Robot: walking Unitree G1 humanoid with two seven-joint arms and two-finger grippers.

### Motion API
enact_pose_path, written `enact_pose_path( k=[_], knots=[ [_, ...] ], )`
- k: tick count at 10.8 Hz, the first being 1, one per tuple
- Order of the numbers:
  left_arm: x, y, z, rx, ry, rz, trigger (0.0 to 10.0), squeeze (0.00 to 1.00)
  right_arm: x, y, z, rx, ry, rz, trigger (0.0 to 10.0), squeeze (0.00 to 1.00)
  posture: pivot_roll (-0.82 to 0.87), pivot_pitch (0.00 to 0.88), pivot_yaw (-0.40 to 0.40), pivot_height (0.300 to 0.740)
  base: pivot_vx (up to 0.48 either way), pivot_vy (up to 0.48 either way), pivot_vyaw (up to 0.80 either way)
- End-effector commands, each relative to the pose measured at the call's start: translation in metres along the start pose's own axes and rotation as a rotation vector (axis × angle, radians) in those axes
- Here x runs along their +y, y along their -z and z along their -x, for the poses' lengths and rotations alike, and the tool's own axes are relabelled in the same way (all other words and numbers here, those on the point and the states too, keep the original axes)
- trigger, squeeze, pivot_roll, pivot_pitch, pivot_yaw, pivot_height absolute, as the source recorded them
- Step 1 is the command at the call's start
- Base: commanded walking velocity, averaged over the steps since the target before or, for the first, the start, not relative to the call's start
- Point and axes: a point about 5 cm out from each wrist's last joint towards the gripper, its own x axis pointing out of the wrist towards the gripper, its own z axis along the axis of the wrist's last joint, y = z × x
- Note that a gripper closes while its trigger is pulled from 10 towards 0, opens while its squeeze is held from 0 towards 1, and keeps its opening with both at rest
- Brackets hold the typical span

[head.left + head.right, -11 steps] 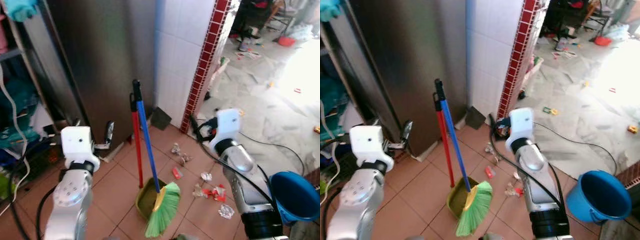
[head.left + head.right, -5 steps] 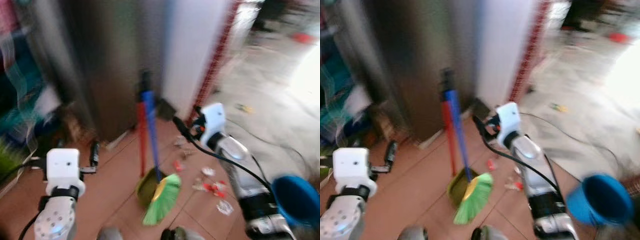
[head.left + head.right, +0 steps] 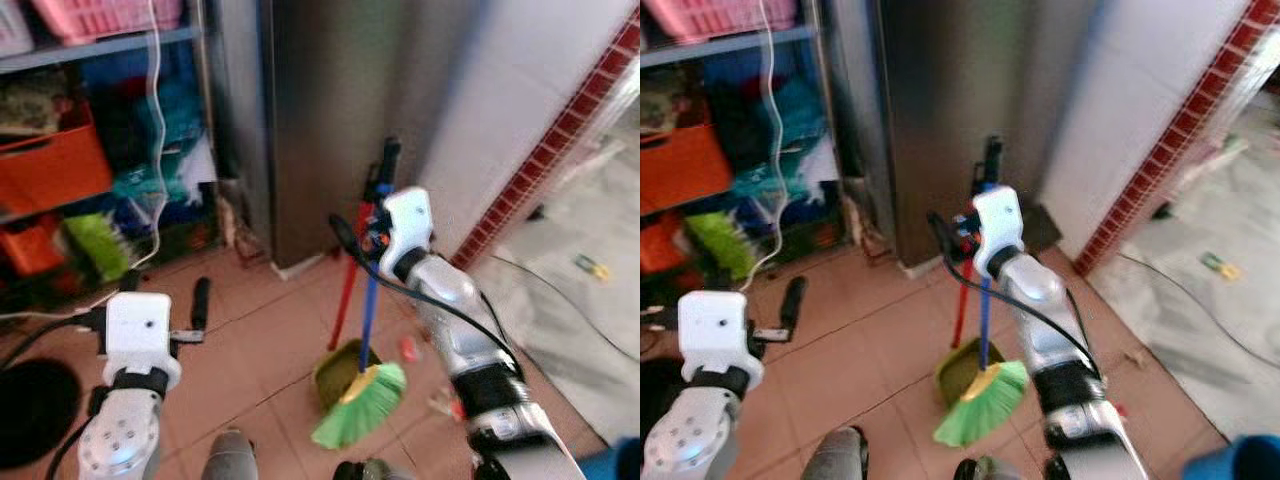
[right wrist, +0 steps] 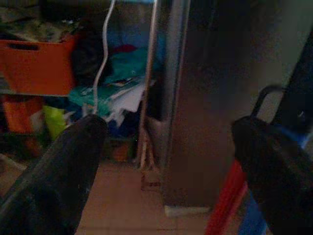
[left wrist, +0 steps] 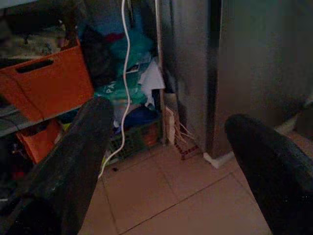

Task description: Sweep floor

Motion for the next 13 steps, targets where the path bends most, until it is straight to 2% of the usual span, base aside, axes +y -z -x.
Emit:
enact_pose_path(
  k=[1,2,4,7,11,13],
  knots=[
    [-0.003,-0.002,-0.001,-0.004,0.009,0.000,10.0,0.00,-0.006,-0.002,-0.002,-0.007,0.037,0.027,10.0,0.00,0.12,0.099,-0.088,0.740,0.000,0.000,0.00],
    [-0.004,-0.002,-0.003,-0.004,-0.002,0.014,10.0,0.00,-0.010,-0.004,-0.006,-0.015,0.094,0.048,10.0,0.00,0.12,0.096,-0.092,0.740,0.000,0.000,0.00],
    [-0.006,-0.004,-0.007,-0.015,0.003,0.029,10.0,0.00,-0.010,-0.001,-0.008,-0.011,0.133,0.063,10.0,0.00,0.12,0.098,-0.102,0.740,0.000,0.000,0.00],
    [-0.003,0.002,-0.003,0.029,0.001,0.033,10.0,0.00,-0.008,0.009,-0.009,0.025,0.149,0.067,10.0,0.00,0.13,0.120,-0.107,0.740,0.000,0.000,0.00],
    [-0.007,0.001,0.018,0.065,0.053,0.070,10.0,0.00,-0.002,0.018,-0.018,0.074,0.117,0.057,10.0,0.00,0.15,0.183,-0.107,0.740,0.000,0.000,0.00],
    [-0.008,0.000,0.027,0.090,0.080,0.087,10.0,0.00,-0.011,0.017,-0.024,0.093,0.149,0.074,10.0,0.00,0.17,0.212,-0.106,0.740,0.000,0.000,0.00]
  ],
)
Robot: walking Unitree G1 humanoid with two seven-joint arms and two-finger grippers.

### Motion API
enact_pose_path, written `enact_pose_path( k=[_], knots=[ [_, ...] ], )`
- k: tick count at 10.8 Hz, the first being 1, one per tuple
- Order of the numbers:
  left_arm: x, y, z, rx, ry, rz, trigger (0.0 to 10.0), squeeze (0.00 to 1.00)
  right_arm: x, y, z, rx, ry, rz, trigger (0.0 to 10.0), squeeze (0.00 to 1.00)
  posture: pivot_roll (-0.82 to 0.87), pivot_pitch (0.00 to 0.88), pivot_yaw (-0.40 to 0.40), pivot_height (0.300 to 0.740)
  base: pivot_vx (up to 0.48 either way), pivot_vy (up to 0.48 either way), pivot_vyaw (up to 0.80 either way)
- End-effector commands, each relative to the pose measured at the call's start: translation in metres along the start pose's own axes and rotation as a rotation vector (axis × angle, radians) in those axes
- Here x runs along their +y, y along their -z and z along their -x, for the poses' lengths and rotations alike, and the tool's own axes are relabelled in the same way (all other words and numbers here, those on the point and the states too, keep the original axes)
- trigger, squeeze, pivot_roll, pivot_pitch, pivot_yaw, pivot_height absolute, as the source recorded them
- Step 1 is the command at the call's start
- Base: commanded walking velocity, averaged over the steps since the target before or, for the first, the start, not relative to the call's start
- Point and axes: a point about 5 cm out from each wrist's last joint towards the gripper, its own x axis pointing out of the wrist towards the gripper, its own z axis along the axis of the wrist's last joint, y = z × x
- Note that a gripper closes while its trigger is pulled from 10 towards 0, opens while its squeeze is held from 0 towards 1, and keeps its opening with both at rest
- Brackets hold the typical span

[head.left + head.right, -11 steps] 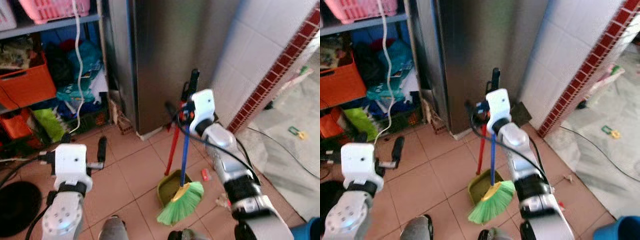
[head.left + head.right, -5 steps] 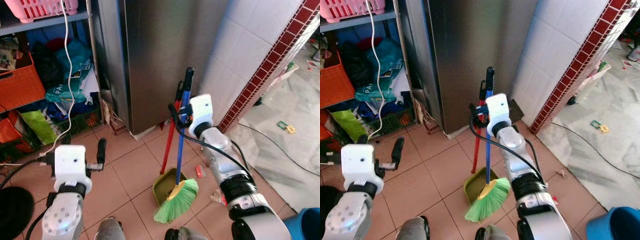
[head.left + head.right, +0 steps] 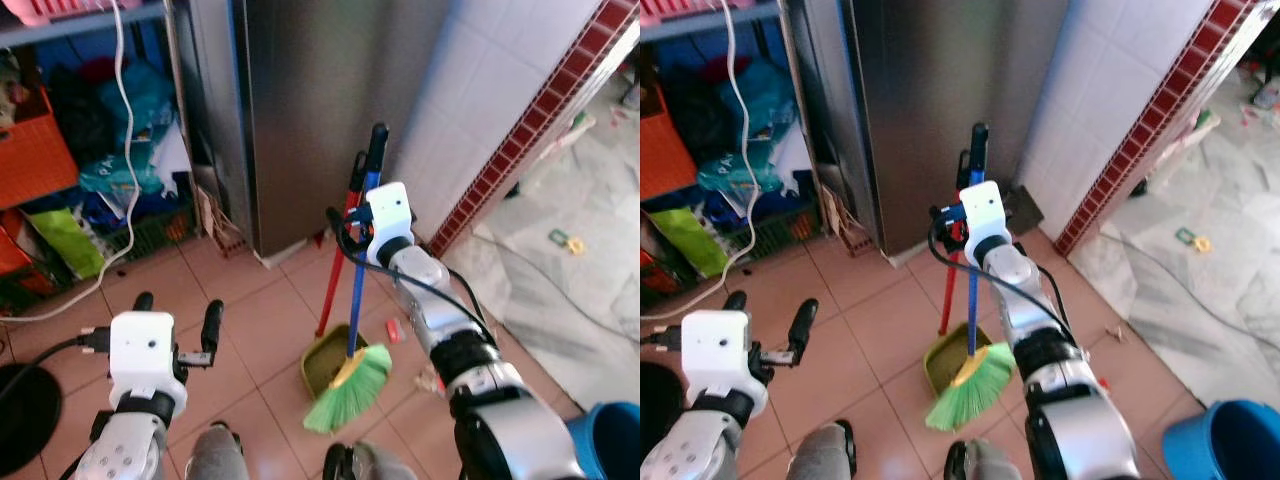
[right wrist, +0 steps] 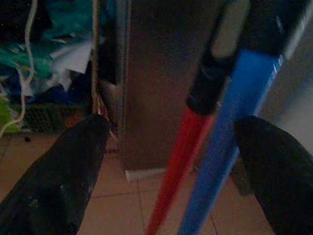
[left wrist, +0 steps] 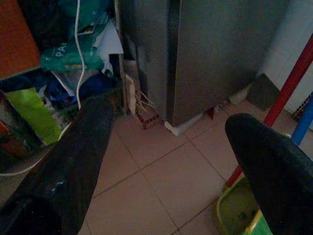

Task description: Sweep floor

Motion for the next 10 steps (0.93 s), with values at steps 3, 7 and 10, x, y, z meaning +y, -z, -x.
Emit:
enact_pose_path(
  k=[3,7,10],
  knots=[
    [0.000,-0.002,0.012,0.026,0.017,0.005,10.0,0.00,-0.013,-0.002,-0.003,0.009,0.065,-0.013,10.0,0.00,0.18,0.238,-0.103,0.740,0.000,0.000,0.00],
    [0.000,-0.003,0.017,0.046,0.025,0.010,10.0,0.00,-0.011,0.003,-0.006,0.033,0.070,-0.044,10.0,0.00,0.20,0.247,-0.101,0.740,0.000,0.000,0.00],
    [-0.002,-0.003,0.021,0.054,0.036,0.019,10.0,0.00,-0.010,0.004,-0.008,0.043,0.087,-0.062,10.0,0.00,0.21,0.249,-0.107,0.740,0.000,0.000,0.00]
  ],
)
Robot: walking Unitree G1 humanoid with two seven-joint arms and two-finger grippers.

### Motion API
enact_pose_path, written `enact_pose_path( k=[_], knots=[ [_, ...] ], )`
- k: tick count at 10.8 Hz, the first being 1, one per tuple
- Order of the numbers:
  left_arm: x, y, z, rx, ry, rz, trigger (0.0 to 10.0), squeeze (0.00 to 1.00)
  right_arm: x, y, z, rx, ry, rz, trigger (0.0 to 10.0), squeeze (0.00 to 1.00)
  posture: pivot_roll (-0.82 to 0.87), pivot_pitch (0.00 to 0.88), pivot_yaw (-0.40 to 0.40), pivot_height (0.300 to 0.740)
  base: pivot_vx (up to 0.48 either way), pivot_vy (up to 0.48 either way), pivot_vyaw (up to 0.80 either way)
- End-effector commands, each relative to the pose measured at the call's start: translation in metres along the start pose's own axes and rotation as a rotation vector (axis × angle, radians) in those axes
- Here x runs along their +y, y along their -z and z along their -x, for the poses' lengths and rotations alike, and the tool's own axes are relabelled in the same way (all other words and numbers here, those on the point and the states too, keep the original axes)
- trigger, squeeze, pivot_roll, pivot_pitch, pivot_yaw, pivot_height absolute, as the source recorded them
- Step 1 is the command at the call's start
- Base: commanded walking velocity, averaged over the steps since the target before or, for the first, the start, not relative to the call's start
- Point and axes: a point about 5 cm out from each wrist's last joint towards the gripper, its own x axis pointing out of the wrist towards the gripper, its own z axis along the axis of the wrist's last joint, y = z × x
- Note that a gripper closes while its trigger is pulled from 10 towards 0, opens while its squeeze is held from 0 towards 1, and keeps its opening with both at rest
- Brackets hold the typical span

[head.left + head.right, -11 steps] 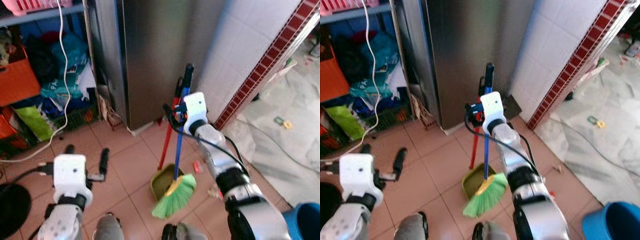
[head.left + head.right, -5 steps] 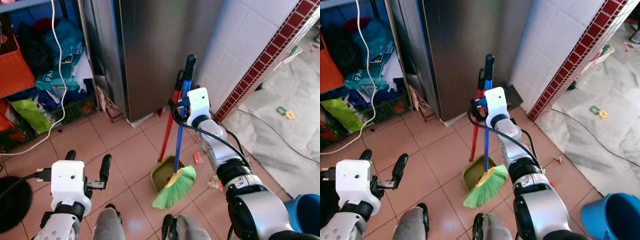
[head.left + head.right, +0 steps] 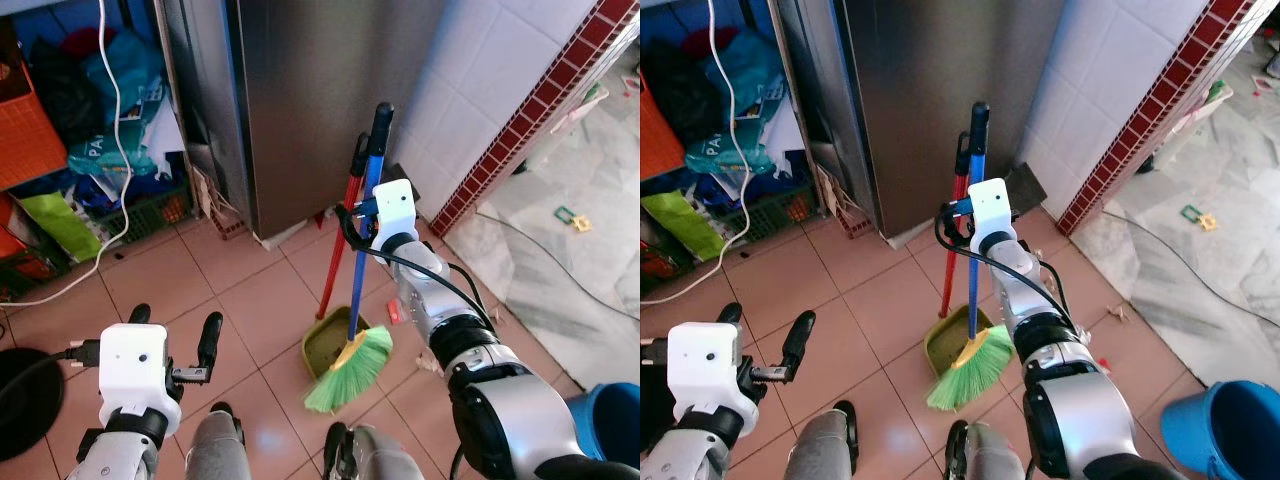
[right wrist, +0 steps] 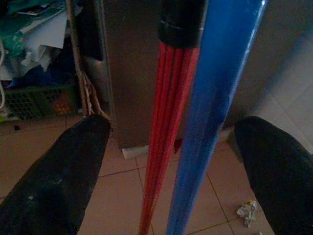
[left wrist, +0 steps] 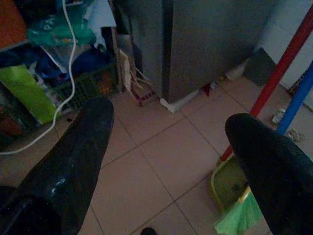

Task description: Sweep floor

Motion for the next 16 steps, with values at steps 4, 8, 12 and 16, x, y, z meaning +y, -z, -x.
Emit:
enact_pose_path(
  k=[4,8,12,16],
  knots=[
    [-0.008,-0.005,0.016,0.003,0.079,0.030,10.0,0.00,-0.001,-0.006,-0.005,-0.014,0.034,-0.012,10.0,0.00,0.22,0.276,-0.111,0.740,0.000,0.000,0.00],
    [-0.009,-0.005,0.024,0.024,0.090,0.038,10.0,0.00,-0.008,-0.011,-0.007,-0.027,0.079,-0.024,0.0,0.00,0.23,0.304,-0.107,0.740,0.000,0.000,0.00],
    [-0.009,-0.006,0.027,0.030,0.078,0.040,10.0,0.00,-0.010,-0.009,-0.007,-0.023,0.094,-0.020,0.0,0.00,0.24,0.306,-0.112,0.740,0.000,0.000,0.00],
    [-0.009,-0.006,0.027,0.029,0.075,0.041,10.0,0.00,-0.011,-0.008,-0.007,-0.024,0.095,-0.021,0.0,0.00,0.24,0.305,-0.117,0.740,0.000,0.000,0.00]
  ],
)
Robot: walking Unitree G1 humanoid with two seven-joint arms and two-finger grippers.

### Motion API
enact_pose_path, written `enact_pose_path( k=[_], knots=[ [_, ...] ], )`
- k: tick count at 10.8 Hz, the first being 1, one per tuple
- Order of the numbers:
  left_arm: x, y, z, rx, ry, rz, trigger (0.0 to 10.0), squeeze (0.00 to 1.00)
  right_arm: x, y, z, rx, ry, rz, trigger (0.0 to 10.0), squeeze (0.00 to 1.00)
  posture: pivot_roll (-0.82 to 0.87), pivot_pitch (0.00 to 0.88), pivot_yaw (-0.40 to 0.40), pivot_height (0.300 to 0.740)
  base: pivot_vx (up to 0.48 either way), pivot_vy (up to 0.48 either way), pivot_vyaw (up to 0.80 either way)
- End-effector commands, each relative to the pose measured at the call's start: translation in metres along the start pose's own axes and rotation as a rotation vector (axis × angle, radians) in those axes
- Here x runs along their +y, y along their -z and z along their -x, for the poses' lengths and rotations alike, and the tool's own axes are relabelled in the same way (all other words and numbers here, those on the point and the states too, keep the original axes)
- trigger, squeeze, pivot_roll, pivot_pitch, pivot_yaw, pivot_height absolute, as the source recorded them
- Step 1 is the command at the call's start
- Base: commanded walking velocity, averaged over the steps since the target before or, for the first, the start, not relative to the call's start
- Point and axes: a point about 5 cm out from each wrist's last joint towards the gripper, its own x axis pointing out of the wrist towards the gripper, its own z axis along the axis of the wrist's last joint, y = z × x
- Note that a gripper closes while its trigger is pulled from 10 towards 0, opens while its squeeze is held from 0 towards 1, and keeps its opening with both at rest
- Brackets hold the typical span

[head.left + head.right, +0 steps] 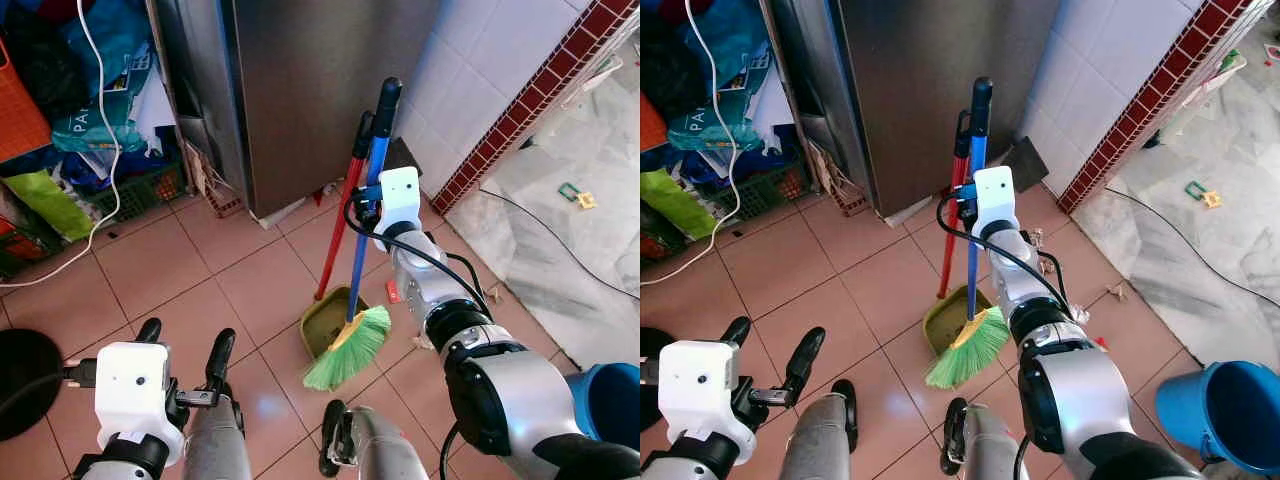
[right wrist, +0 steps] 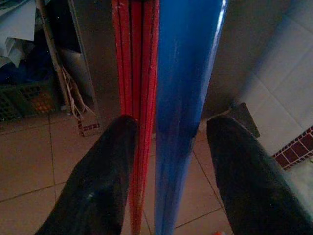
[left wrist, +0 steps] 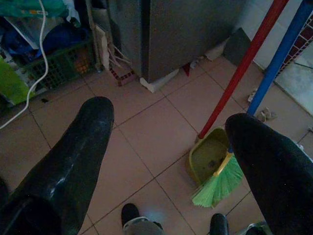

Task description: Sweep floor

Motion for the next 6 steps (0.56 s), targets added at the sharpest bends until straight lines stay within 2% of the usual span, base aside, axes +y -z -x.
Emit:
enact_pose_path(
  k=[1,6],
  knots=[
    [-0.0007,-0.0002,0.0039,0.013,-0.007,0.005,10.0,0.00,-0.0040,0.0035,0.0009,0.014,0.015,-0.008,0.0,0.00,0.25,0.306,-0.120,0.740,0.000,0.000,0.00],
    [-0.0004,-0.0001,0.0041,0.014,-0.009,0.008,10.0,0.00,-0.0055,0.0099,0.0037,0.028,0.014,-0.020,0.0,0.00,0.25,0.308,-0.121,0.740,0.000,0.000,0.00]
  ],
)
